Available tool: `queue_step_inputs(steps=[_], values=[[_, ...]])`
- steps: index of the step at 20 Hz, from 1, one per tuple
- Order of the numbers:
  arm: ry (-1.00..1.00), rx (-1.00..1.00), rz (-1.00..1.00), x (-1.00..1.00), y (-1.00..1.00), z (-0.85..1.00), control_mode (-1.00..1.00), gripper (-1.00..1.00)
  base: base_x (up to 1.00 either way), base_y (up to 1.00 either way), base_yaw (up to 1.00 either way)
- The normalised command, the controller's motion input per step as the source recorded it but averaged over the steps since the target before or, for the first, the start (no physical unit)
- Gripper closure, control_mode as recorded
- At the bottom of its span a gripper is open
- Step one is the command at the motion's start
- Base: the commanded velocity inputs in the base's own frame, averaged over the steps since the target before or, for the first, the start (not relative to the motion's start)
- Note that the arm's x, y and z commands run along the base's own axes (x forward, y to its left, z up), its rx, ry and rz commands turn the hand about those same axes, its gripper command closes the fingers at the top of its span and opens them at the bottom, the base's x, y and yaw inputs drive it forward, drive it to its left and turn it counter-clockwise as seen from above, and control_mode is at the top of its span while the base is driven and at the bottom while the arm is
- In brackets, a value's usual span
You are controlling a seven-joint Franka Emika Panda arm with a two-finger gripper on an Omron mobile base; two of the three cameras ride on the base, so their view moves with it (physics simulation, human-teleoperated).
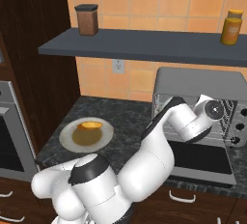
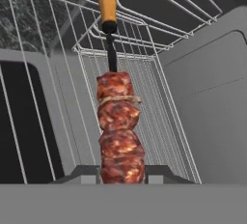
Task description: Pick up the kebab skewer and baguette bread, and place them inside the toaster oven. Close the toaster oven door and start by setting the timer.
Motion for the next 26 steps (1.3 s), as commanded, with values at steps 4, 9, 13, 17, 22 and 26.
queue_step_inputs(steps=[4, 9, 13, 17, 22, 26], values=[[0.00, 0.00, 0.00, 0.00, 0.00, 0.00, -1.00, 1.00, 0.00, 0.00, 0.00], [0.00, 0.00, 0.00, 0.00, 0.00, 0.00, -1.00, -1.00, 0.00, 0.00, 0.00], [0.00, 0.00, 0.00, 0.00, 0.00, 0.00, -1.00, -1.00, 0.00, 0.00, 0.00], [0.00, 0.00, 0.00, 0.00, 0.00, 0.00, -1.00, -1.00, 0.00, 0.00, 0.00], [0.00, 0.00, -0.01, -0.38, -0.09, 0.26, -1.00, -1.00, 0.00, 0.00, 0.00], [0.01, 0.00, -0.10, -1.00, -0.25, 0.58, -1.00, -1.00, 0.00, 0.00, 0.00]])
